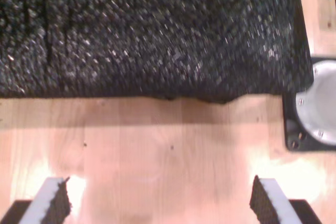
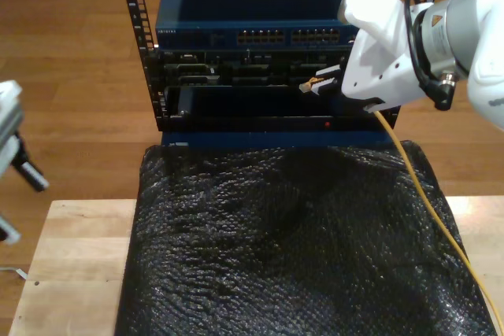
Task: Grab the cable and plug it in
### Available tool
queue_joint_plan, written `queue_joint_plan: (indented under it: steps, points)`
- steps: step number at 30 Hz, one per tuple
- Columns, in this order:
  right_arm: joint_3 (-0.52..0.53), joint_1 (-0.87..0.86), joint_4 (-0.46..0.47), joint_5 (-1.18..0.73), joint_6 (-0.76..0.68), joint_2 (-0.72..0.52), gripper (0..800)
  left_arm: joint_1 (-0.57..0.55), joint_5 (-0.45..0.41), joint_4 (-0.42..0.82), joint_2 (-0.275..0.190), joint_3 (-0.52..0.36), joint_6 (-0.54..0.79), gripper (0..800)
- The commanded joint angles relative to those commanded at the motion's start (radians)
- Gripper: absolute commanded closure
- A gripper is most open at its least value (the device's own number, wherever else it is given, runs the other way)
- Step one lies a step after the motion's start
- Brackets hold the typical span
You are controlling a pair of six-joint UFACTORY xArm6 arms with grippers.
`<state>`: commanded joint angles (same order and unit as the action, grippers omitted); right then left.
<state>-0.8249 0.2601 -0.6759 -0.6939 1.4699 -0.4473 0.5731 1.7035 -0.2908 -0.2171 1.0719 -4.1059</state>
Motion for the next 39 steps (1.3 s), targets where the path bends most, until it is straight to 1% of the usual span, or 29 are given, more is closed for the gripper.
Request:
queue_joint_plan:
  steps: [4, 9, 12, 15, 17, 20, 24, 26, 30, 33, 37, 39]
  points:
    - [0.000, 0.000, 0.000, 0.000, 0.000, 0.003, 800, 0.092, -0.002, 0.017, 0.000, -0.049, 0.120, 0]
    - [0.000, 0.000, 0.000, 0.000, 0.000, 0.002, 800, 0.201, -0.002, 0.086, -0.003, -0.123, 0.276, 0]
    - [0.000, 0.000, 0.000, 0.000, 0.000, 0.008, 800, 0.276, 0.000, 0.101, -0.006, -0.163, 0.365, 1]
    - [0.000, 0.000, 0.000, 0.000, 0.000, 0.011, 800, 0.364, 0.003, 0.104, -0.040, -0.198, 0.448, 0]
    - [0.000, 0.000, 0.000, 0.000, 0.000, 0.017, 800, 0.397, 0.005, 0.106, -0.063, -0.236, 0.502, 1]
    - [0.000, 0.000, 0.000, 0.000, 0.000, 0.020, 800, 0.442, 0.005, 0.149, -0.100, -0.299, 0.582, 0]
    - [0.000, 0.000, 0.000, 0.000, 0.000, 0.025, 800, 0.503, 0.000, 0.222, -0.137, -0.388, 0.638, 0]
    - [0.000, 0.000, 0.000, 0.002, 0.000, 0.028, 800, 0.531, -0.002, 0.238, -0.152, -0.413, 0.680, 0]
    - [0.000, 0.000, 0.000, 0.002, 0.000, 0.029, 800, 0.594, -0.002, 0.244, -0.153, -0.445, 0.755, 1]
    - [0.000, 0.000, 0.000, 0.000, 0.000, 0.031, 800, 0.638, 0.000, 0.256, -0.153, -0.462, 0.778, 1]
    - [0.000, 0.000, 0.000, 0.002, 0.000, 0.031, 800, 0.667, -0.003, 0.315, -0.153, -0.526, 0.787, 1]
    - [0.002, 0.000, 0.000, 0.000, 0.000, 0.031, 800, 0.677, -0.008, 0.324, -0.155, -0.551, 0.787, 1]
